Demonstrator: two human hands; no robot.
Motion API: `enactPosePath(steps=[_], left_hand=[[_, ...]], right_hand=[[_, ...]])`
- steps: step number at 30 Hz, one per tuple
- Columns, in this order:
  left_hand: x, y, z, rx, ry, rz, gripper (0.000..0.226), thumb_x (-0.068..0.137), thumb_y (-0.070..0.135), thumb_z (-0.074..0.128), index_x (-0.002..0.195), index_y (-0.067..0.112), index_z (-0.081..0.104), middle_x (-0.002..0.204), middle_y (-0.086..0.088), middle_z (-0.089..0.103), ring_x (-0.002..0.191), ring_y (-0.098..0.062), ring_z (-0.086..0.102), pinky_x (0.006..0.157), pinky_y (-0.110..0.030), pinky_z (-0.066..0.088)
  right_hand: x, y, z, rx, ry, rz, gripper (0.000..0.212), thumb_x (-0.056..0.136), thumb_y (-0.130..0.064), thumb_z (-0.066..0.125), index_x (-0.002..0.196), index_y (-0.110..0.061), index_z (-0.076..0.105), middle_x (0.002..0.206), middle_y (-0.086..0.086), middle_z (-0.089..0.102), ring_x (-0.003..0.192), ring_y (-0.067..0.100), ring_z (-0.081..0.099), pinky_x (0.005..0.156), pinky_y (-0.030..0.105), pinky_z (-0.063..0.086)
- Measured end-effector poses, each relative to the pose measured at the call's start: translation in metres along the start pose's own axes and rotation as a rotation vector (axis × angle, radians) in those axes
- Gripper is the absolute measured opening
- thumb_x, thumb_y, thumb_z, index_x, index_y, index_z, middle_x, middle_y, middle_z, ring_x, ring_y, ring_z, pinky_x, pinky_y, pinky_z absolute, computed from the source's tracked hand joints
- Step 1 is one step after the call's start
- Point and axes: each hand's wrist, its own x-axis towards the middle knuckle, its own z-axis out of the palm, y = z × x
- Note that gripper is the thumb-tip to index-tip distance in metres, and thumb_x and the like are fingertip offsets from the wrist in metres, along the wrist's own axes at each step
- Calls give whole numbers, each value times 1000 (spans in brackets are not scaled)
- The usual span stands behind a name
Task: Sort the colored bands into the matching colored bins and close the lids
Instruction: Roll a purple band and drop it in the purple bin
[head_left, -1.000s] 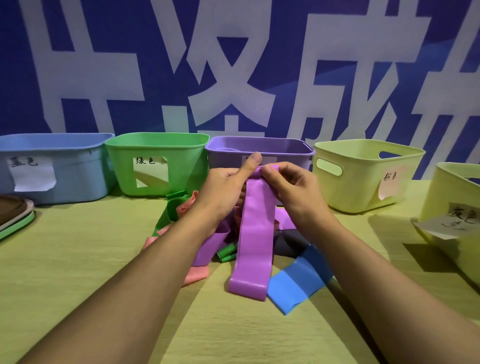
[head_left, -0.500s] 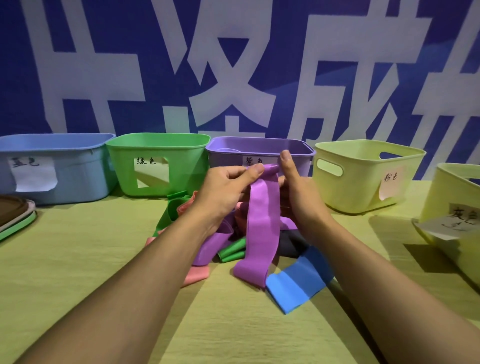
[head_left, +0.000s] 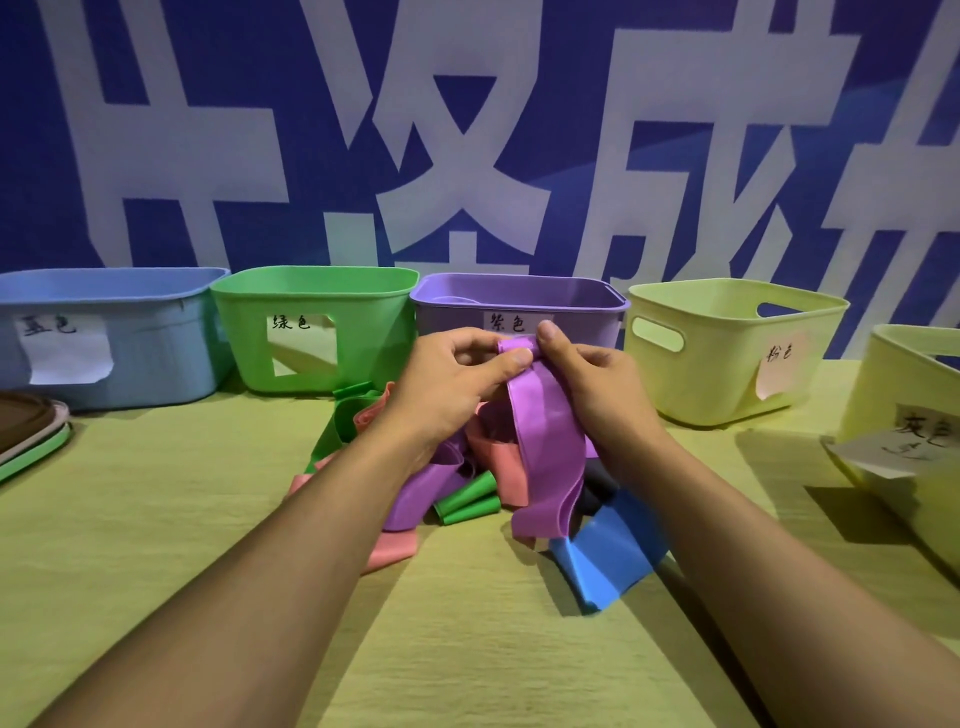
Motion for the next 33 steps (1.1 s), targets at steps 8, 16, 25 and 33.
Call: enactPosePath(steps=[8, 16, 25, 33], left_hand=[[3, 0, -2, -137, -64, -45, 17, 88, 4, 75, 104, 7, 70, 106, -16, 76, 90, -20, 71, 84, -27, 61], [11, -5, -7, 67, 52, -95, 92, 71, 82, 69, 89, -9, 70, 76, -12, 66, 70, -24, 62, 73, -37, 50], [8, -6, -7, 32, 26, -28, 91, 58, 78, 81, 92, -6, 74, 84, -37, 67, 72, -28, 56, 70, -44, 44], [2, -1, -2, 13, -78, 19, 14, 88, 25, 78, 89, 11, 79, 89, -11, 79, 78, -21, 71, 76, -36, 57]], right_hand=[[1, 0, 0, 89, -62, -70, 27, 96, -34, 68, 83, -12, 76, 78, 2, 72, 73, 11, 59, 70, 30, 47], [0, 1, 2, 89, -179, -143, 22, 99, -17, 65, 107, 2, 71, 91, 7, 74, 81, 12, 66, 73, 23, 55], [-2, -1, 2, 147, -176, -84, 26, 98, -33, 64, 110, -12, 74, 106, 12, 77, 103, 23, 72, 89, 36, 56], [-2, -5, 1, -4, -75, 88, 85, 75, -88, 54, 88, -9, 81, 66, 0, 66, 66, 15, 62, 67, 31, 53]])
